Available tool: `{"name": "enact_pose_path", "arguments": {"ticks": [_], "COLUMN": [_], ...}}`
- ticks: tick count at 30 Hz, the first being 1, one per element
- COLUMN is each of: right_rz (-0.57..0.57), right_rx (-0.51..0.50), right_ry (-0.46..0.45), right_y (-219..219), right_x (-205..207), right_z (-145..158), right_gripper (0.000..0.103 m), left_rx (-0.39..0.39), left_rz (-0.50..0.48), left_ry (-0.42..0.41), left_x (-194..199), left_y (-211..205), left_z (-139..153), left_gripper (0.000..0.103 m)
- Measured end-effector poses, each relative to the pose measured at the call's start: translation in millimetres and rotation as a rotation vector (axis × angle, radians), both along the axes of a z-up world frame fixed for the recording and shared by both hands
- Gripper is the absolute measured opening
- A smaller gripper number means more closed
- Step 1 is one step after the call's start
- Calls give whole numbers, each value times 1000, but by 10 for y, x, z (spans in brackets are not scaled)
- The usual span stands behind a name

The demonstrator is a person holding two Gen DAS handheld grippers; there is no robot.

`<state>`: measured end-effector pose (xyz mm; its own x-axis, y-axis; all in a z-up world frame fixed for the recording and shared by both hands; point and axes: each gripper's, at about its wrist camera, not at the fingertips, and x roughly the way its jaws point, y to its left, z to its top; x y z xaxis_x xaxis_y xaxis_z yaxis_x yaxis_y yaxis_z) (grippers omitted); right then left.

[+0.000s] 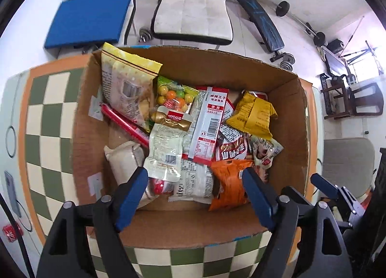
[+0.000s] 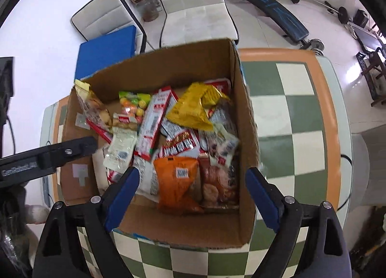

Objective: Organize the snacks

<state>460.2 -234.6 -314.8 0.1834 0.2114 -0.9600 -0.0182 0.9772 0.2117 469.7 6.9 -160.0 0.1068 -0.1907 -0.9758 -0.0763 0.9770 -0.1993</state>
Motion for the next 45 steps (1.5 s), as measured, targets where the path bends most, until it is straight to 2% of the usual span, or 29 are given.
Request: {"name": "enact_pose_path", "arguments": {"ticks": [5,9,14,19,25,27,31,38,45], "right_rz": [-10,-26,-46,-59,-54,-44,-38,1,24], "right_rx": [-16,-30,-36,-39,-28,-33,-43,-82,-110], "right_ry": [-3,-45,-126,-213,-312,-345,-397,-520,-572], "right_y": [-45,-104,-193,-257,-222,-189,-134,5,46], "right_x": [-183,-364,-677,-1092,-1838,-2089,-2447,-2932,-3109], "right_z": [17,184,567,998,1618,1818,2152,2691,2957], "right_gripper": [93,94,94,94,95,95,95,95,96], "left_rx": [10,35,78,165,159,191,198,217,216], "left_rz": [3,-12,21,35,32,25,34,64,67], "left_ry": [-59,-129,-252,-399,-530,-565,-613,-636,-648], "left_x": [-221,-445,-803,-1337,-2017,-2214,-2514,-2807,-2952], "left_y": [-5,-48,-11,-25,-45,-69,-40,35,36], "left_z": [186,414,789,1309,1897,2066,2309,2484,2538], "left_gripper": [80,81,81,81,81,81,81,81,81]}}
